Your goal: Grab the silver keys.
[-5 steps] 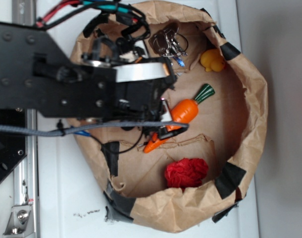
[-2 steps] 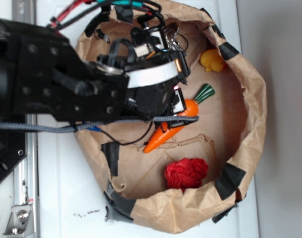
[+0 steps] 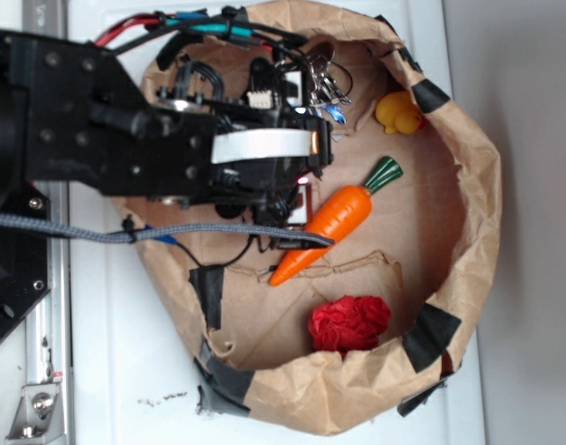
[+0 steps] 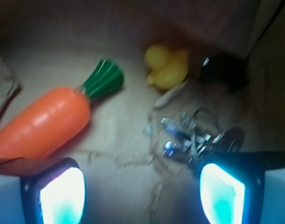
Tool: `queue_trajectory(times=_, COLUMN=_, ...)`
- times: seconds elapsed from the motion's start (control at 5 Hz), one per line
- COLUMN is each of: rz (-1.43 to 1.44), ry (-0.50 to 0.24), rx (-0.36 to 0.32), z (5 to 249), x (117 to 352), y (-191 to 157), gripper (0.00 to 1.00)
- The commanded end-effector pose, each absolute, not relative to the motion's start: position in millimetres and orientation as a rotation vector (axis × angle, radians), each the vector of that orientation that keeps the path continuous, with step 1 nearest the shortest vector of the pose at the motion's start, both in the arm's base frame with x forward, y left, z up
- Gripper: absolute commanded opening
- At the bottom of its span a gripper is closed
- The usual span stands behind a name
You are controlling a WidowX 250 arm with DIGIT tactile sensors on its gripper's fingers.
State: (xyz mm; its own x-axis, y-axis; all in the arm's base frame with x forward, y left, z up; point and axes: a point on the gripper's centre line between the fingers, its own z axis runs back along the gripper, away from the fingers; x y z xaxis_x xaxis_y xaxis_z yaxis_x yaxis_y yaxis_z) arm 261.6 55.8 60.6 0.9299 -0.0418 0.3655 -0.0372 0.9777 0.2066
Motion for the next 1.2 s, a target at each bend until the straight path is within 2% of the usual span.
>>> queue_trajectory(times=0.0, rz=0.018, ry=-0.426, rx=0.230, z=80, x=271, y=64, gripper=1.00)
queue_trajectory(times=0.6, rz=0.018, ry=-0.426, rx=0.230, z=80, x=271, y=64, gripper=1.00)
queue_trajectory(times=0.8, rz=-0.090, ry=-0.293, rx=0.133, z=71, x=268, y=78, gripper=1.00)
queue_trajectory(times=1.0, rz=-0.127, ry=-0.254, rx=0.110, z=76, x=262, y=90, gripper=1.00)
